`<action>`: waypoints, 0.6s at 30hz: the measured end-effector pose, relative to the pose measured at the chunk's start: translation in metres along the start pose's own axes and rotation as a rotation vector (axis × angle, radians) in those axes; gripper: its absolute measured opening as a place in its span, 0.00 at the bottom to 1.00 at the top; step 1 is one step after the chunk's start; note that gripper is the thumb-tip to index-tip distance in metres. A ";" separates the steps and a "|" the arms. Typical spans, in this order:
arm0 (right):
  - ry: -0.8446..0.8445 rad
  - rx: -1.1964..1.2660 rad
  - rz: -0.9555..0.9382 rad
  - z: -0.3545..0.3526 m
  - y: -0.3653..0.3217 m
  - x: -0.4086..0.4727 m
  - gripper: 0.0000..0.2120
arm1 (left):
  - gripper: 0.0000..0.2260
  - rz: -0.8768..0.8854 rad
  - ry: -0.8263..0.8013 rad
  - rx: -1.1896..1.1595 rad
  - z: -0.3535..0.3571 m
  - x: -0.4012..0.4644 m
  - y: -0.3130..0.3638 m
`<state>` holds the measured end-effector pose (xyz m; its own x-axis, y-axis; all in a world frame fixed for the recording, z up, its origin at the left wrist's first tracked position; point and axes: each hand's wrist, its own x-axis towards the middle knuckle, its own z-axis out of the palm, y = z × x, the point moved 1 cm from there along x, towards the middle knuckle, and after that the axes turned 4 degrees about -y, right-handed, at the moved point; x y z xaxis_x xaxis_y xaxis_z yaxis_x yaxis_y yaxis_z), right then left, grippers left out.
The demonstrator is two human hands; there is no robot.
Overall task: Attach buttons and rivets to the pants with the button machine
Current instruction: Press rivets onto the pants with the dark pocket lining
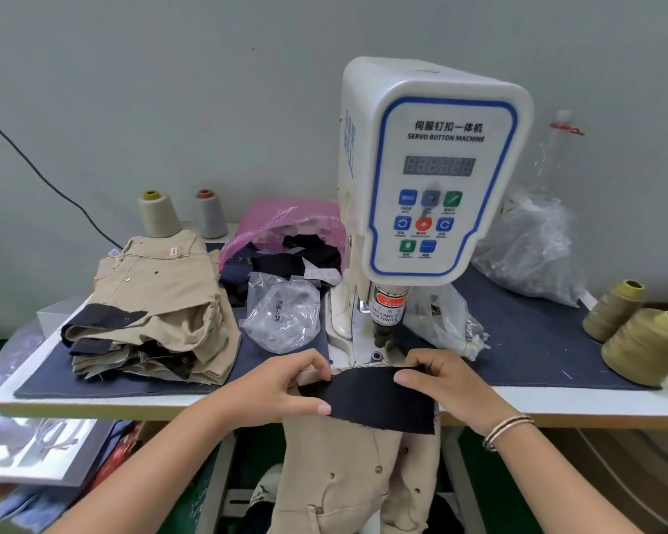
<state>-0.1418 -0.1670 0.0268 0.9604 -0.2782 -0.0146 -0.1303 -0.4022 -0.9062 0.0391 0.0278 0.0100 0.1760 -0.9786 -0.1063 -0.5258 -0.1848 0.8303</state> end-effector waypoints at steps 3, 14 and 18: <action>0.002 -0.003 -0.004 0.000 0.001 0.000 0.17 | 0.14 -0.009 -0.043 -0.020 0.008 0.003 0.001; -0.013 0.030 0.076 -0.006 0.013 0.008 0.13 | 0.04 -0.060 -0.130 -0.478 0.006 0.004 0.002; -0.083 0.133 0.146 -0.009 0.017 0.018 0.11 | 0.08 -0.125 0.061 -0.442 -0.001 0.009 -0.012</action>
<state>-0.1294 -0.1868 0.0153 0.9513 -0.2505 -0.1798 -0.2414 -0.2425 -0.9396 0.0482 0.0210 -0.0004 0.2709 -0.9417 -0.1993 -0.0941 -0.2320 0.9682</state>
